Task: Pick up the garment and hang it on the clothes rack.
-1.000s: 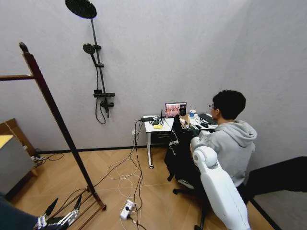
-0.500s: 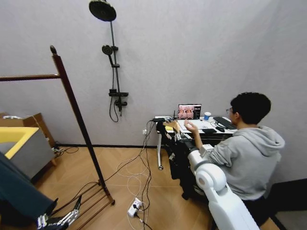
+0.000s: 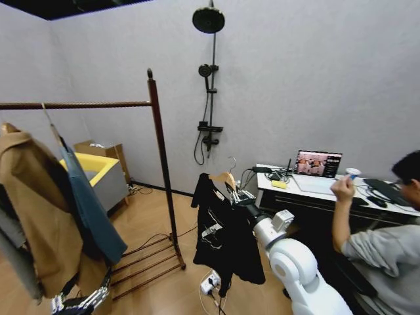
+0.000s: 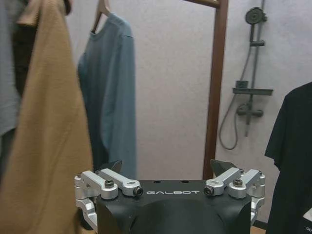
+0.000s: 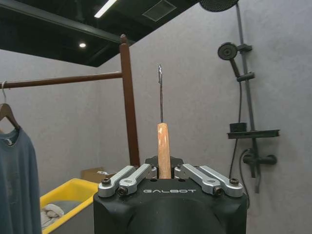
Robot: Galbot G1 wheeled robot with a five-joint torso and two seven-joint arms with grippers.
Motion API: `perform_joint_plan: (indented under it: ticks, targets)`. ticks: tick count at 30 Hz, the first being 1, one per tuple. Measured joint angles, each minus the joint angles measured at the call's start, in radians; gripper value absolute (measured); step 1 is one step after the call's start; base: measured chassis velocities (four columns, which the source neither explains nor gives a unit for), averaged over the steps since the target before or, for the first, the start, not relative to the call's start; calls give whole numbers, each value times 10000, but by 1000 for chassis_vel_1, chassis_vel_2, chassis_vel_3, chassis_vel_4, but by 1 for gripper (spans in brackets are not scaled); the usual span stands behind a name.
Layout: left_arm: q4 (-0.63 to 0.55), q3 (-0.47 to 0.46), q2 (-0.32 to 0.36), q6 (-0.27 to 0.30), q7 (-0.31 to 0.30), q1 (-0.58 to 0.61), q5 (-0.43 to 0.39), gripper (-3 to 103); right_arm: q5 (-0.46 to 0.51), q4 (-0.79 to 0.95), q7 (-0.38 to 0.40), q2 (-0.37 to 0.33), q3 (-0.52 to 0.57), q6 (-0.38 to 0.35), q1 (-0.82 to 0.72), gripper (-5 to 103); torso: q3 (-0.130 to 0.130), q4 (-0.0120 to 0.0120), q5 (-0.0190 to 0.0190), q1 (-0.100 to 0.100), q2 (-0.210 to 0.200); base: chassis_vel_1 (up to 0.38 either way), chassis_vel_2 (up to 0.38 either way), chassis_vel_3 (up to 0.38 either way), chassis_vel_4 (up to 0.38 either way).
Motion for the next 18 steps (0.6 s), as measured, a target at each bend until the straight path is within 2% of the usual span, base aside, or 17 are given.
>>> perform_joint_plan:
  ticks: [8,18]
  targets:
    - [0,0,0,0,0,0,0,100,-99,-240,-3,94,-267,52,261,10,1,0,-1,3,-4,36,227,234,28]
    - [0,0,0,0,0,0,0,100,-335,-451,-255,244,-255,255,189,10,4,-1,2,11,-7,-93,325,343,-92]
